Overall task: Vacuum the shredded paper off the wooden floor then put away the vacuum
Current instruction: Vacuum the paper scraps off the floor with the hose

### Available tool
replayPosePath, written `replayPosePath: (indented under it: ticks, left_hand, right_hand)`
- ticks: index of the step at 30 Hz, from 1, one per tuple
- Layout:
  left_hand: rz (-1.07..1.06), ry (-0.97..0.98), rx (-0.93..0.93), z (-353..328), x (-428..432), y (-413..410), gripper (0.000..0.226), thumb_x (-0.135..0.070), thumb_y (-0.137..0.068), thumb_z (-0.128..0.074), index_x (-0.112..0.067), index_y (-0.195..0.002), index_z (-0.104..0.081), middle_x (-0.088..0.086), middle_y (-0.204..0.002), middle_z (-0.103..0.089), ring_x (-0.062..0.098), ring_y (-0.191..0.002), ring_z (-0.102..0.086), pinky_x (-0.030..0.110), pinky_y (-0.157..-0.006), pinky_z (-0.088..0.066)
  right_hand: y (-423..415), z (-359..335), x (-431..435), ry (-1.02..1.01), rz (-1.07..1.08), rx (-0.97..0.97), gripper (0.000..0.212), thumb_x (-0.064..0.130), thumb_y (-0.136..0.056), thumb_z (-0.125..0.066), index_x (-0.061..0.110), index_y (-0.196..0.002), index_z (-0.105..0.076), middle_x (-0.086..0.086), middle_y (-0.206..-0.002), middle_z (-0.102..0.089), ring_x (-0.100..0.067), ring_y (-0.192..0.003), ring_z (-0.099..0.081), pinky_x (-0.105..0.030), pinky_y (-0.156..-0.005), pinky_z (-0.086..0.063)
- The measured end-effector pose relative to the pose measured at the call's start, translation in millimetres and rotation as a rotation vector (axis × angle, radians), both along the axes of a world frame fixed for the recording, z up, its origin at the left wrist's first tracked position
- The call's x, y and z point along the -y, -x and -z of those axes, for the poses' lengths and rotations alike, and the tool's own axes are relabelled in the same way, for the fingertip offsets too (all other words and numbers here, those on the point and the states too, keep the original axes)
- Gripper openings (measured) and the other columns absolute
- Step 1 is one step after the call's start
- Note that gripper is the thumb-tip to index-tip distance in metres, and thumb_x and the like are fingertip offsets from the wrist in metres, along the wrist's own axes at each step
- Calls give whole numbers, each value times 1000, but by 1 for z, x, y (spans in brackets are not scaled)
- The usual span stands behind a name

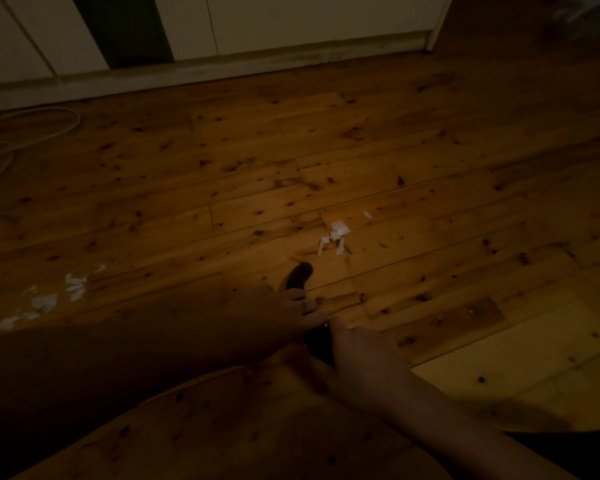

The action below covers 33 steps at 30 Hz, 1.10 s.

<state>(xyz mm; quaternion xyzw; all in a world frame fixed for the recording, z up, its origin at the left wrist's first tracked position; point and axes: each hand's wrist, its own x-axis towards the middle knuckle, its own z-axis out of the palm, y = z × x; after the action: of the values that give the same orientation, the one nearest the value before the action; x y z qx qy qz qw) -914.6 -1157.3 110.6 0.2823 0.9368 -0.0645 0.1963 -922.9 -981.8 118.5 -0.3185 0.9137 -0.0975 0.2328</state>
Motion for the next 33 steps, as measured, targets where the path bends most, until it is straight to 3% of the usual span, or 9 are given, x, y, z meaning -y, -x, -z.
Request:
replayPosePath:
  ticks: [8, 13, 16, 19, 22, 25, 28, 33]
  left_hand:
    - [24, -74, -106, 14, -5, 9, 55, -6, -94, -53, -17, -144, -33, 5, -150, -38, 26, -138, -35, 35, -74, -51]
    - [117, -176, -304, 19, 1, 10, 72, -18, -61, -88, -19, -119, -44, 1, -113, -68, 21, -101, -66, 25, -41, -49]
    - [151, -174, -305, 23, -2, 14, 73, -21, -66, -86, -20, -121, -39, 1, -116, -66, 21, -104, -65, 26, -45, -50]
    - [149, -161, -341, 22, -5, 16, 69, -26, -62, -88, -19, -115, -46, -1, -106, -69, 18, -94, -67, 24, -42, -44]
    - [148, -130, -325, 21, -8, 18, 54, -27, -65, -85, -20, -111, -58, -2, -104, -69, 17, -92, -66, 23, -43, -35]
    - [136, -113, -347, 24, -11, 25, 43, -26, -74, -78, -20, -110, -56, -1, -104, -67, 18, -94, -65, 25, -46, -30]
    - [134, -125, -329, 25, -13, 36, 45, -30, -76, -77, -20, -110, -50, -1, -104, -65, 18, -94, -63, 26, -45, -30]
    - [130, -150, -368, 14, -22, 50, 31, -20, -75, -77, -17, -102, -63, 2, -95, -70, 20, -84, -67, 25, -43, -39]
  right_hand:
    - [7, -1, -7, -10, 6, -40, 50, 56, -96, -42, 20, -130, -39, -2, -114, -62, -21, -103, -60, -30, -72, -35]
    - [11, 0, -10, 6, 29, -36, 48, 55, -96, -43, 20, -129, -40, -2, -112, -61, -19, -102, -59, -28, -72, -33]
    - [12, 1, -12, 7, 39, -24, 50, 57, -96, -42, 20, -129, -39, -2, -111, -61, -20, -100, -59, -29, -72, -34]
    - [13, 3, -13, 9, 52, -12, 50, 57, -95, -43, 21, -130, -38, -1, -112, -61, -21, -103, -58, -30, -73, -36]
    - [16, 3, -16, 8, 53, -17, 50, 55, -96, -44, 20, -131, -38, -2, -115, -60, -21, -104, -58, -30, -74, -35]
    - [22, 1, -17, 5, 49, -26, 47, 53, -97, -43, 20, -130, -39, -2, -116, -60, -21, -106, -57, -29, -74, -34]
    - [31, 1, -18, 2, 55, -29, 47, 53, -96, -44, 20, -129, -42, -2, -114, -62, -21, -103, -60, -30, -75, -40]
    - [46, 2, -22, -2, 87, -33, 45, 51, -96, -46, 19, -128, -42, -3, -112, -61, -20, -98, -60, -29, -71, -37]
